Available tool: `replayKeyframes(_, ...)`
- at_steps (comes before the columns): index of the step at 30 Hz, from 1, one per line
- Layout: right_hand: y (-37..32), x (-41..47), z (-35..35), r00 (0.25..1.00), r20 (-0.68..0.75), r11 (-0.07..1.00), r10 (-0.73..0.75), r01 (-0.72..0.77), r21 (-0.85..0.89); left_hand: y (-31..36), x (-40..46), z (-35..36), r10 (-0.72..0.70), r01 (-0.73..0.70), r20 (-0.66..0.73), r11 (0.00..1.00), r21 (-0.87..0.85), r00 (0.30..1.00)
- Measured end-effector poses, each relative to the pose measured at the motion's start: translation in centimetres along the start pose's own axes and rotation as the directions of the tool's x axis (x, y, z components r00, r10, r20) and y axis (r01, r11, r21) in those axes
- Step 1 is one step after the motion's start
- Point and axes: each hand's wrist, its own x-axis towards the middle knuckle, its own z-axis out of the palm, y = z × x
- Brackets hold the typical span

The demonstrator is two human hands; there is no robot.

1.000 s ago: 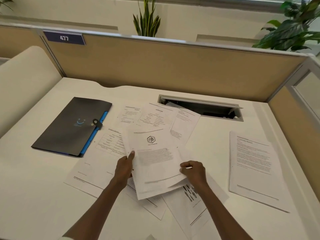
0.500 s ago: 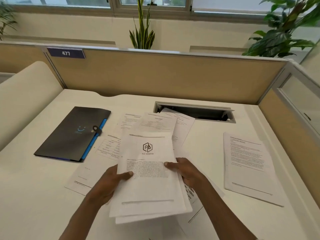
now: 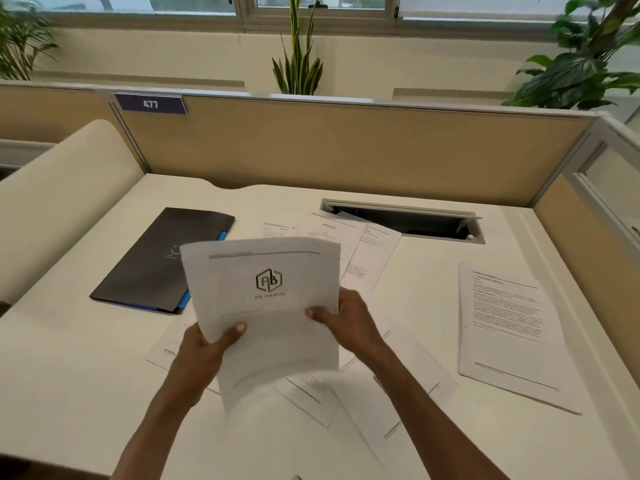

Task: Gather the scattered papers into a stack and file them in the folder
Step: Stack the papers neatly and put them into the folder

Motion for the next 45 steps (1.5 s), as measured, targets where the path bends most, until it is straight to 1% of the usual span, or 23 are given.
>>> replayKeyframes(1, -0.8, 0.1, -0.2, 0.998, -0.039, 0.998, -0.055, 0.056, 0.008, 0.9, 0.3, 0.1, 0.059, -0.059, -0.027, 0.998, 0.006, 0.998)
replayKeyframes(3, -1.9, 0.4, -0.5, 0.984, -0.101, 0.988, -0.147, 0.151, 0.025, 2.2, 0.6, 0.3, 0.179, -0.178, -0.031, 0.984, 0.014, 0.983)
replayKeyframes(5, -1.8, 0.9, -0.6, 0.972, -0.134, 0.980, -0.193, 0.196, 0.013, 2.2, 0.9, 0.6, 0.227, -0.226, -0.044, 0.974, 0.018, 0.973)
replayKeyframes(6, -1.3, 1.1, -0.6, 0.973, -0.143, 0.983, -0.180, 0.182, 0.001, 1.5, 1.0, 0.8, 0.223, -0.221, -0.065, 0.975, 0.024, 0.973)
replayKeyframes(8, 0.6, 1.6, 0.0, 0.989, -0.111, 0.995, -0.094, 0.091, -0.038, -0.5, 0.9, 1.5, 0.167, -0.163, -0.125, 0.986, 0.046, 0.978)
replayKeyframes(10, 3.3, 1.9, 0.8, 0.999, -0.027, 0.986, -0.025, 0.020, -0.166, -2.6, 1.0, 2.4, 0.105, -0.098, -0.148, 0.994, 0.059, 0.983)
replayKeyframes(12, 5.6, 2.2, 0.6, 0.999, 0.038, 0.963, 0.011, -0.001, -0.271, -3.5, 1.5, 3.0, 0.082, -0.065, -0.177, 0.993, 0.098, 0.981)
replayKeyframes(14, 7.5, 2.6, -0.7, 0.999, 0.029, 0.935, 0.037, -0.025, -0.354, -3.2, 2.2, 3.2, 0.087, -0.047, -0.253, 0.986, 0.161, 0.964)
replayKeyframes(15, 8.4, 2.8, -1.6, 0.997, -0.020, 0.895, 0.078, -0.079, -0.440, -2.8, 2.6, 3.0, 0.094, -0.044, -0.283, 0.983, 0.177, 0.955)
replayKeyframes(16, 9.1, 3.0, -2.7, 0.983, -0.101, 0.828, 0.150, -0.181, -0.531, -2.5, 3.1, 2.8, 0.101, -0.046, -0.295, 0.981, 0.189, 0.950)
replayKeyframes(18, 10.2, 3.0, -4.7, 0.907, -0.287, 0.657, 0.308, -0.421, -0.626, -2.0, 3.9, 2.1, 0.117, -0.054, -0.283, 0.974, 0.219, 0.952)
replayKeyframes(19, 10.5, 2.8, -5.5, 0.865, -0.347, 0.576, 0.364, -0.501, -0.645, -1.8, 4.4, 1.7, 0.121, -0.056, -0.273, 0.970, 0.236, 0.954)
replayKeyframes(21, 11.1, 2.3, -6.7, 0.817, -0.397, 0.460, 0.419, -0.568, -0.683, -1.8, 5.0, 0.7, 0.117, -0.048, -0.260, 0.965, 0.257, 0.958)
replayKeyframes(22, 11.6, 2.0, -7.1, 0.807, -0.402, 0.423, 0.431, -0.575, -0.701, -2.0, 5.3, 0.3, 0.107, -0.038, -0.258, 0.965, 0.258, 0.960)
replayKeyframes(24, 12.5, 1.8, -7.7, 0.793, -0.407, 0.388, 0.453, -0.586, -0.711, -2.4, 5.6, -0.5, 0.088, -0.015, -0.270, 0.965, 0.262, 0.959)
replayKeyframes(26, 12.9, 1.8, -8.2, 0.785, -0.401, 0.393, 0.473, -0.595, -0.701, -2.8, 5.9, -1.0, 0.076, 0.009, -0.298, 0.962, 0.274, 0.951)
replayKeyframes(30, 12.3, 2.1, -9.1, 0.807, -0.330, 0.478, 0.491, -0.566, -0.672, -3.1, 6.4, -1.6, 0.069, 0.038, -0.314, 0.946, 0.322, 0.947)
replayKeyframes(33, 10.7, 1.7, -10.1, 0.809, -0.363, 0.507, 0.463, -0.578, -0.640, -3.1, 6.8, -2.0, 0.067, 0.044, -0.288, 0.931, 0.362, 0.955)
replayKeyframes(37, 6.1, 0.6, -11.9, 0.851, -0.421, 0.547, 0.313, -0.524, -0.653, -2.8, 7.2, -2.2, 0.076, 0.038, -0.269, 0.918, 0.395, 0.960)
replayKeyframes(39, 2.7, -0.1, -12.6, 0.869, -0.453, 0.575, 0.198, -0.477, -0.664, -2.6, 7.3, -2.0, 0.074, 0.031, -0.250, 0.919, 0.392, 0.965)
replayKeyframes(41, -1.0, -0.7, -12.9, 0.891, -0.448, 0.613, 0.075, -0.396, -0.684, -2.4, 7.4, -1.5, 0.059, 0.026, -0.212, 0.925, 0.378, 0.976)
replayKeyframes(43, -4.5, -1.2, -12.8, 0.909, -0.416, 0.683, -0.016, -0.294, -0.669, -2.1, 7.4, -0.7, 0.037, 0.025, -0.165, 0.933, 0.360, 0.986)
replayKeyframes(45, -7.4, -1.7, -12.4, 0.923, -0.382, 0.796, -0.055, -0.191, -0.575, -1.9, 7.3, 0.0, 0.013, 0.024, -0.112, 0.947, 0.320, 0.994)
